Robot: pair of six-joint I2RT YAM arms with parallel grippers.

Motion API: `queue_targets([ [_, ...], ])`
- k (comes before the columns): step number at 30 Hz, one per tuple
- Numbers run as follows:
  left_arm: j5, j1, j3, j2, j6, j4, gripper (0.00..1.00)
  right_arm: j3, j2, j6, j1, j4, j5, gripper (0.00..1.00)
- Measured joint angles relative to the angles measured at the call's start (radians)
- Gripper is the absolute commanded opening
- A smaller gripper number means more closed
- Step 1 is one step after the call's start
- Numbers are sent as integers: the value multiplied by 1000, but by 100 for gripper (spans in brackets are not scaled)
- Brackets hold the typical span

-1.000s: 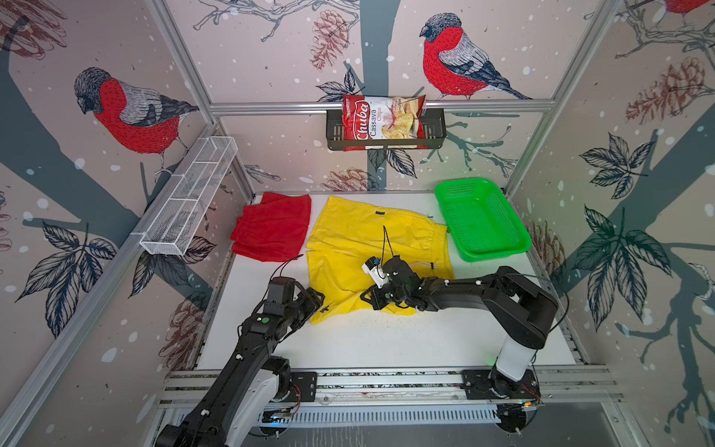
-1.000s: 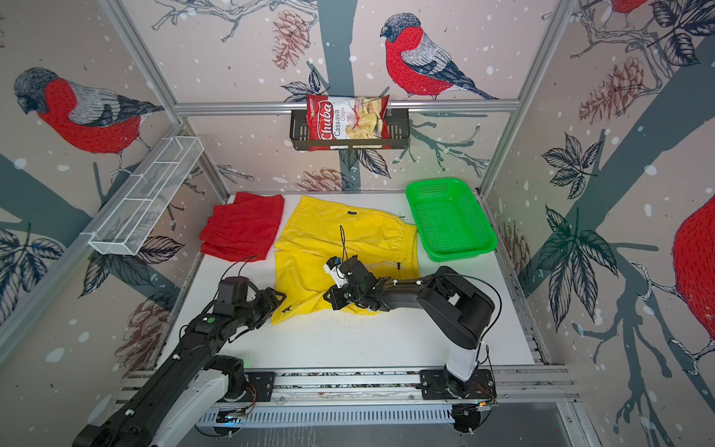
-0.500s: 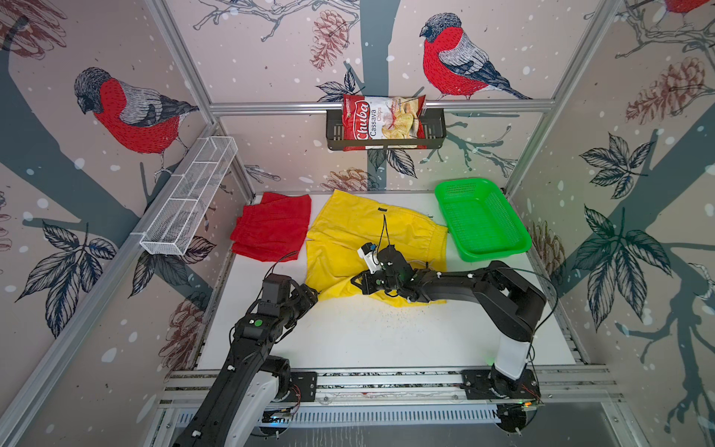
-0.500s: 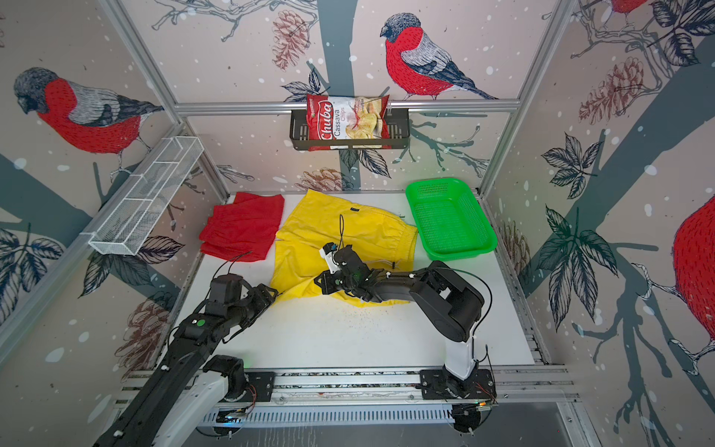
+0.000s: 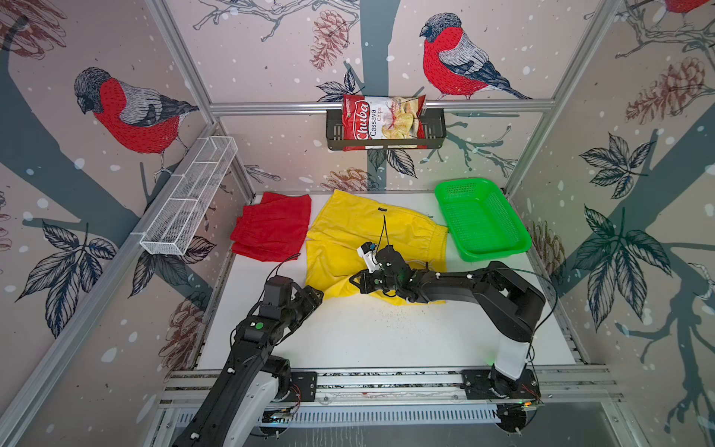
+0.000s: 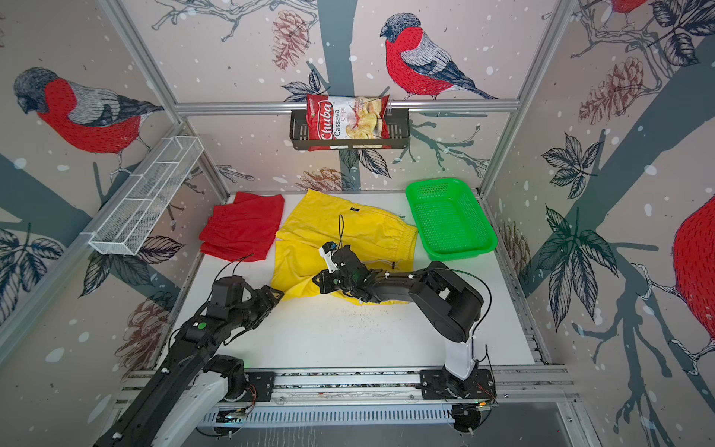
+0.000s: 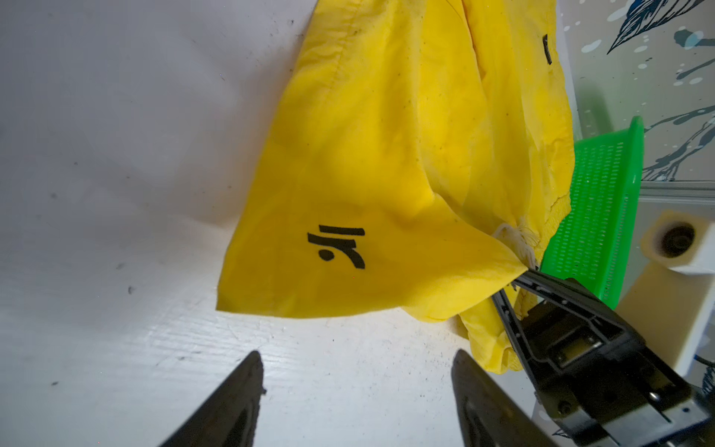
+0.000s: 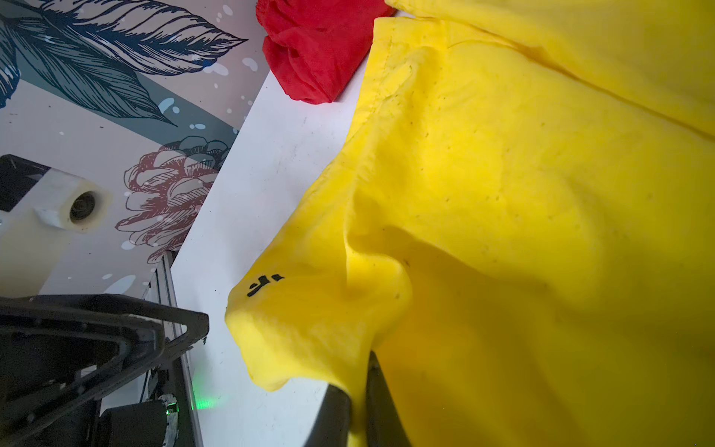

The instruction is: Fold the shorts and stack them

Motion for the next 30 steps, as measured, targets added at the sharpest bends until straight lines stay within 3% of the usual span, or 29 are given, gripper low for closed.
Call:
queue_targets([
  [14, 50, -6, -74, 9, -71, 107, 76, -2, -6, 4, 9, 1, 0, 10],
  [21, 27, -7, -133, 84, -161, 284, 75, -33, -53, 4, 24, 17, 0, 10],
  [30, -60, -7, -134, 92, -165, 365, 70, -66, -77, 4, 45, 27, 0, 11],
])
